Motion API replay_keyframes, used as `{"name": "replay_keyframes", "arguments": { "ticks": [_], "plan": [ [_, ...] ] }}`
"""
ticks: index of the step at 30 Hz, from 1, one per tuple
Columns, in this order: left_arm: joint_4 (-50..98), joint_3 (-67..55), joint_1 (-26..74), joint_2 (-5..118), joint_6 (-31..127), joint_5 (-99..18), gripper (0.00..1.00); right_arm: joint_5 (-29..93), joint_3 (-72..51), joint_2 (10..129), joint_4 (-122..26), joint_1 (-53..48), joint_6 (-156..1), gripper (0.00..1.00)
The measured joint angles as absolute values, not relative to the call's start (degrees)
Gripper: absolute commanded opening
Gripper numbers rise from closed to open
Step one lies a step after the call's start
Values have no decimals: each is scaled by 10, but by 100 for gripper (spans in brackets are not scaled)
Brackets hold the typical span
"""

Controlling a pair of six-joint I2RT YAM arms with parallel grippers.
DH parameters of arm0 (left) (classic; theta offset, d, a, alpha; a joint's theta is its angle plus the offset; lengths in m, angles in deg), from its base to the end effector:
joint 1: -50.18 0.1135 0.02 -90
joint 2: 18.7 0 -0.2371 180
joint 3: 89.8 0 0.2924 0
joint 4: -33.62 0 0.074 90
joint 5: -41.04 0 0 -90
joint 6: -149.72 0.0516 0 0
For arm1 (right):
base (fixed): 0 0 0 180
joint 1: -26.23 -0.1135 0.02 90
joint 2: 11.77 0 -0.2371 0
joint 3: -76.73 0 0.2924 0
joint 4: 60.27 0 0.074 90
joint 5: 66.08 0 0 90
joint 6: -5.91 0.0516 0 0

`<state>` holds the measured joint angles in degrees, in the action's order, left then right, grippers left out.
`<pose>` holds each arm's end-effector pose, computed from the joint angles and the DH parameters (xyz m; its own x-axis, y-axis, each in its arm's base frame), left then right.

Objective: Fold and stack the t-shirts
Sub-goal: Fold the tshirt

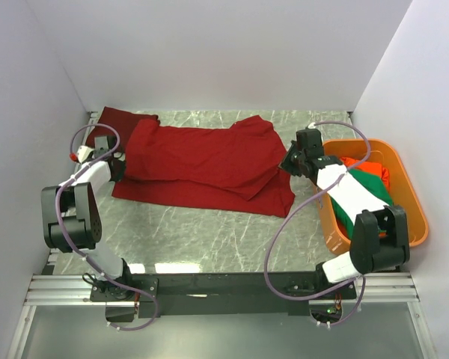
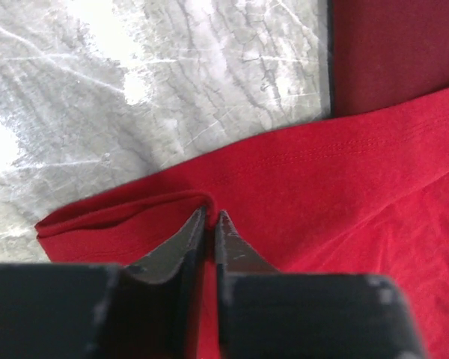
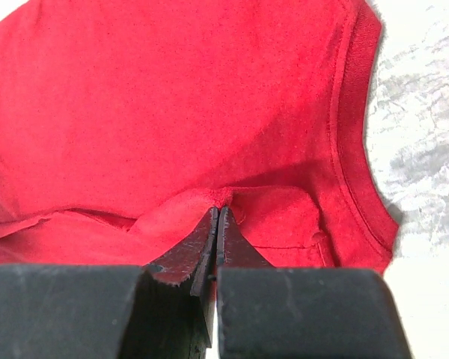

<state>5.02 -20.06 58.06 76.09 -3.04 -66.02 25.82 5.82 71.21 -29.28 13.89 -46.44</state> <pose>0.3722 0.0668 0.1266 -0.0955 -0.8713 -0.4814 -0.8482 0.3244 -0.4188 0.3598 0.0805 0.2019 -0.6730 0.4777 -0.5647 0.2196 0.8581 0.4642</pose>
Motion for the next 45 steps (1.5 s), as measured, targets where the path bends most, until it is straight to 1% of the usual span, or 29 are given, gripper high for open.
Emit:
{"name": "replay_keyframes", "arguments": {
  "ticks": [1, 2, 4, 5, 6, 8, 11, 14, 18, 23, 26, 31, 36, 45],
  "plan": [
    [53, -201, 583, 761, -29, -657, 21, 260, 58, 718, -296, 140, -464, 0],
    [57, -201, 584, 761, -26, -653, 33, 262, 58, 724, -298, 140, -464, 7],
    [69, -201, 590, 761, -20, -646, 42, 266, 55, 741, -299, 140, -462, 16],
    [75, -201, 593, 761, -19, -643, 46, 267, 51, 749, -299, 140, -462, 28],
    [82, -201, 595, 761, -17, -640, 53, 268, 46, 761, -300, 140, -461, 34],
    [88, -201, 601, 761, -14, -636, 60, 268, 35, 778, -300, 141, -464, 48],
    [93, -210, 607, 751, -14, -633, 61, 266, 6, 803, -295, 142, -465, 52],
    [97, -236, 609, 718, -17, -629, 61, 267, -11, 812, -298, 142, -467, 53],
    [100, -293, 607, 646, -34, -622, 61, 258, -3, 803, -300, 128, -466, 52],
    [107, -375, 594, 585, -51, -611, 62, 256, 90, 742, -317, 86, -453, 51],
    [108, -406, 590, 571, -51, -599, 62, 254, 119, 736, -325, 56, -443, 51],
    [114, -424, 590, 550, -48, -582, 62, 270, 163, 740, -369, 26, -415, 49],
    [126, -430, 590, 539, -46, -564, 62, 281, 164, 772, -408, 12, -392, 48],
    [130, -435, 590, 532, -44, -548, 62, 285, 164, 810, -434, -10, -368, 48]
  ]
}}
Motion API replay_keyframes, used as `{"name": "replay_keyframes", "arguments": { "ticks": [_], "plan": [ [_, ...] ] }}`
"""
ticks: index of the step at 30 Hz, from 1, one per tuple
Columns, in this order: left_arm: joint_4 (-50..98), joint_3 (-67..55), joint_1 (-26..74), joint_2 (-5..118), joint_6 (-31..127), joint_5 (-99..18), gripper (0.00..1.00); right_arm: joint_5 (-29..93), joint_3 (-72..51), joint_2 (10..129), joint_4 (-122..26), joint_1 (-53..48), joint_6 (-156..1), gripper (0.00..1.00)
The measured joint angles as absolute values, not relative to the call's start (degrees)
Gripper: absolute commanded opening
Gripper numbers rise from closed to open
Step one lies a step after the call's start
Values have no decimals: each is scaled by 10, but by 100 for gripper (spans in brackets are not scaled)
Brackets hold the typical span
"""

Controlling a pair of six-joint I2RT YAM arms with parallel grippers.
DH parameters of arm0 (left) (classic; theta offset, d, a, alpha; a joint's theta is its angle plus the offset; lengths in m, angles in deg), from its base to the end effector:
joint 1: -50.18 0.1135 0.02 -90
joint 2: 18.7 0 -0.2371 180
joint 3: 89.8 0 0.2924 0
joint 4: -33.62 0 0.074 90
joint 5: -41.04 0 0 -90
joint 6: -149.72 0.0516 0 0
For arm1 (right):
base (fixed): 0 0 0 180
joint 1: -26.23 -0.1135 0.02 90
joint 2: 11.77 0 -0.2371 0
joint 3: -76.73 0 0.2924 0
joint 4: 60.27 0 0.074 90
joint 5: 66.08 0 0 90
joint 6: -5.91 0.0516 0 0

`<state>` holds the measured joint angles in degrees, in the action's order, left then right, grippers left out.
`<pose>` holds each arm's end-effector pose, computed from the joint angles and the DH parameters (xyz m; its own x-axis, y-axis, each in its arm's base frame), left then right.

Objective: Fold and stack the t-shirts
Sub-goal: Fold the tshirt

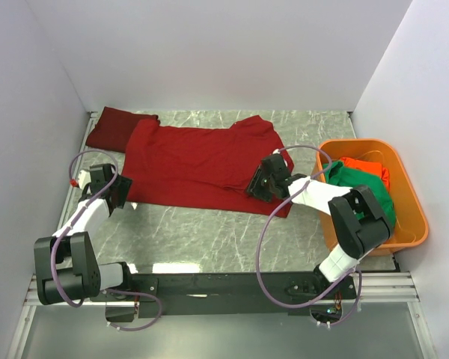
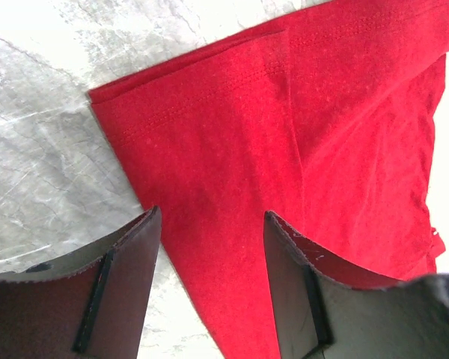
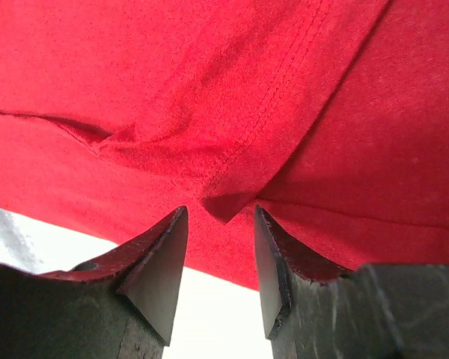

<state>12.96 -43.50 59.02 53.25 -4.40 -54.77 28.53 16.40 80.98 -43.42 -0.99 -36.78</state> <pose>0.2924 0.0508 0.1217 -0.1122 -0.9233 -0.3674 -0.7397 0.3244 -0.5895 0.3183 0.1684 0.0985 -0.8263 0.3989 -0.3976 0.1546 0.8395 0.5209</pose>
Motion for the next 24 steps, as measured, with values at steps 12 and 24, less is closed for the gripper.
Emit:
{"name": "replay_keyframes", "arguments": {
  "ticks": [12, 24],
  "plan": [
    [134, -436, 590, 527, -40, -541, 61, 288, 153, 848, -460, -15, -357, 1],
    [134, -436, 590, 527, -34, -537, 60, 280, -3, 905, -432, -16, -375, 0]
  ]
}}
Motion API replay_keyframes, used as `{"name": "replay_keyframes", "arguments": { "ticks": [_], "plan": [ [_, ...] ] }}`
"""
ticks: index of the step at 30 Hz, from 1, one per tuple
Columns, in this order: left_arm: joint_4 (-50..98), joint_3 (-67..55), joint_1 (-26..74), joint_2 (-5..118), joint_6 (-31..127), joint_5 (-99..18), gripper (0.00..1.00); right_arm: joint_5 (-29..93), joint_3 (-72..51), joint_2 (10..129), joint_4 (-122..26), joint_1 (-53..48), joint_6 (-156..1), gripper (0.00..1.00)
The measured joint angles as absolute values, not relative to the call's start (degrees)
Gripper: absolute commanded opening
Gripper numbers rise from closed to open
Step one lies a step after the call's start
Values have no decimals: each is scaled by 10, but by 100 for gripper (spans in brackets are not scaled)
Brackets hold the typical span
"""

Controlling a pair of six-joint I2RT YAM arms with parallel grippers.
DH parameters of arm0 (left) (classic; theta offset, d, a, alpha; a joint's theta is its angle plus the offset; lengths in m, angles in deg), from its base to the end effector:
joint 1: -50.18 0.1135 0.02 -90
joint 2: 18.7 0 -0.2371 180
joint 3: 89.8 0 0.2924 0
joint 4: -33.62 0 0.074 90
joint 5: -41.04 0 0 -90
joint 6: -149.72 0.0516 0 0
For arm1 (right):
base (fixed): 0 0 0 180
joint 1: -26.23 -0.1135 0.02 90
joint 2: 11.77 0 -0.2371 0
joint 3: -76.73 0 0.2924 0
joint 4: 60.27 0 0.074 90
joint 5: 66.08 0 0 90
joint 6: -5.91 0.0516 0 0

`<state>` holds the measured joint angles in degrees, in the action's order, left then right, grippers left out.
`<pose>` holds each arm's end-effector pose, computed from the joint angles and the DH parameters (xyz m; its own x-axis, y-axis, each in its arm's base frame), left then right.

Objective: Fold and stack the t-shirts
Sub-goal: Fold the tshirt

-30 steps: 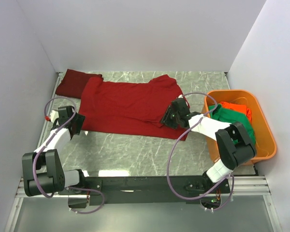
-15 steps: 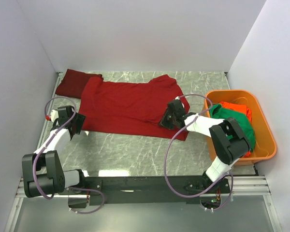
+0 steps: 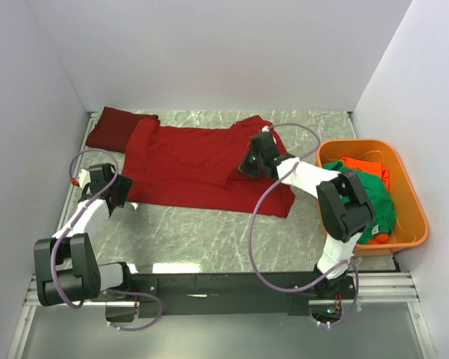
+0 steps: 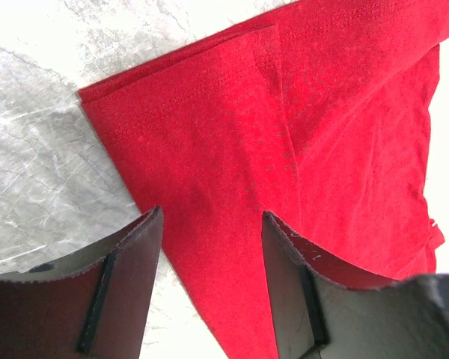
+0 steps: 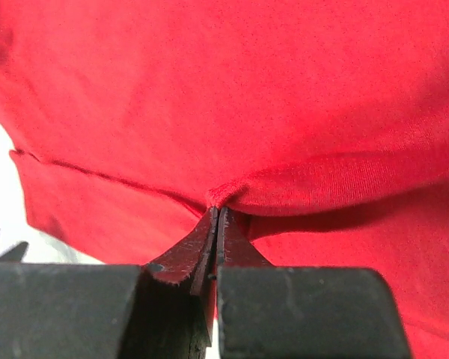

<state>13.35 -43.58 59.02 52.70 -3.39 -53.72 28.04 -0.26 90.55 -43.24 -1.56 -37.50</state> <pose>0.2928 0.0499 0.1244 -0.1306 -0.9198 -0.3700 -0.7233 0.3436 -0.5989 0.3765 0.2026 0.1355 -0.7816 0.4071 -0.4726 0.0812 0.8176 0.5701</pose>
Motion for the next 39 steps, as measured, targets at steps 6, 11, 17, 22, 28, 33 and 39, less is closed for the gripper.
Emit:
{"name": "replay_keyframes", "arguments": {
  "ticks": [6, 11, 17, 22, 28, 33, 39],
  "plan": [
    [133, -436, 590, 524, -28, -533, 61, 284, -101, 978, -412, -16, -397, 0],
    [130, -436, 590, 513, -22, -533, 61, 297, -168, 1043, -388, -16, -431, 27],
    [130, -436, 589, 510, -20, -531, 61, 294, -198, 1064, -355, -16, -486, 58],
    [130, -437, 589, 510, -20, -528, 61, 264, -189, 1039, -343, -15, -514, 55],
    [127, -439, 589, 510, -21, -535, 61, 220, -85, 916, -342, -15, -498, 50],
    [103, -439, 589, 508, -27, -565, 60, 213, 55, 777, -349, -16, -459, 49],
    [78, -439, 589, 506, -32, -629, 59, 201, 180, 635, -325, -15, -427, 50]
  ]
}}
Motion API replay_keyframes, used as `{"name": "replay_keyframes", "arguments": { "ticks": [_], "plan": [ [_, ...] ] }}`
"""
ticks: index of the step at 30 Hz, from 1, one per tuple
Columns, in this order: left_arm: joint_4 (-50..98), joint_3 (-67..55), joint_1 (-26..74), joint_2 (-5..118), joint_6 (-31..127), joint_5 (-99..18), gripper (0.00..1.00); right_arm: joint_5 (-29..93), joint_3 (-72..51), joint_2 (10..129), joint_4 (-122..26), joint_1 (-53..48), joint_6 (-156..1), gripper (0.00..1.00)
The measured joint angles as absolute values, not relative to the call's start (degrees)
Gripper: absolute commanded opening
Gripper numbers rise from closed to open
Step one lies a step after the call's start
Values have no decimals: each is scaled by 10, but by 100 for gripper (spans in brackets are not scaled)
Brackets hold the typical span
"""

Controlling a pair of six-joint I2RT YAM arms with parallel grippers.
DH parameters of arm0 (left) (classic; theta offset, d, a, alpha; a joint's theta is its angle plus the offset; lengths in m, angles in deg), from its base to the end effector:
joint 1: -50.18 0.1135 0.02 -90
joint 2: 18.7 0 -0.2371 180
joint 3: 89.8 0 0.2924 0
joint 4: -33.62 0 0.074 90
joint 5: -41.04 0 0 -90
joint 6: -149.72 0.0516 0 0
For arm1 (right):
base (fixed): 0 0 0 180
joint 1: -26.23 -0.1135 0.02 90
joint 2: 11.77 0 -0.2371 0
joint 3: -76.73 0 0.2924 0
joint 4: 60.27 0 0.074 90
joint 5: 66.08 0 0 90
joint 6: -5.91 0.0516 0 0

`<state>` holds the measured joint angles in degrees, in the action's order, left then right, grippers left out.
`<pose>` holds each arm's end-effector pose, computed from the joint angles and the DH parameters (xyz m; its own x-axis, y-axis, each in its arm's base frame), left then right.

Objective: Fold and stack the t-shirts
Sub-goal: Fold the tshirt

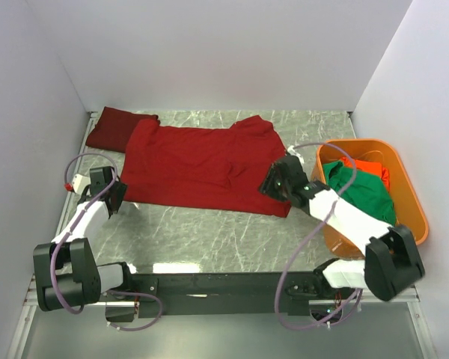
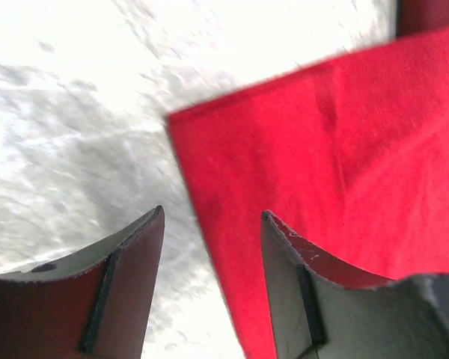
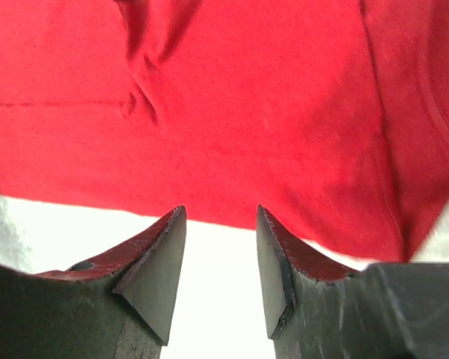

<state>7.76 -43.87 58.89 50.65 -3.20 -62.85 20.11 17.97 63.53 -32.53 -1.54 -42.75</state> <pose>0.2805 0.0555 0.1251 -0.0723 -0.8855 -0.4590 -0.8044 0.3238 -0.4980 0.2936 0.1507 0.1720 -0.7431 0.3536 -0.5682 0.0906 0.8944 0.4381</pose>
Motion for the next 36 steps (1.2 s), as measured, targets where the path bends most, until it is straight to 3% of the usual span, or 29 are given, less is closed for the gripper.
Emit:
{"name": "replay_keyframes", "arguments": {
  "ticks": [9, 18, 21, 22, 26, 36],
  "plan": [
    [99, -439, 593, 573, -40, -674, 54, 196, 262, 526, -301, -2, -419, 50],
    [184, -433, 603, 637, -40, -685, 42, 197, 295, 494, -291, 15, -419, 51],
    [195, -424, 605, 654, -41, -685, 33, 196, 295, 494, -285, 20, -420, 53],
    [195, -421, 606, 658, -41, -685, 23, 196, 295, 494, -282, 21, -420, 53],
    [194, -406, 607, 677, -42, -682, 1, 195, 295, 494, -274, 27, -420, 54],
    [155, -403, 631, 657, -43, -672, 1, 192, 295, 548, -263, 33, -419, 53]
  ]
}}
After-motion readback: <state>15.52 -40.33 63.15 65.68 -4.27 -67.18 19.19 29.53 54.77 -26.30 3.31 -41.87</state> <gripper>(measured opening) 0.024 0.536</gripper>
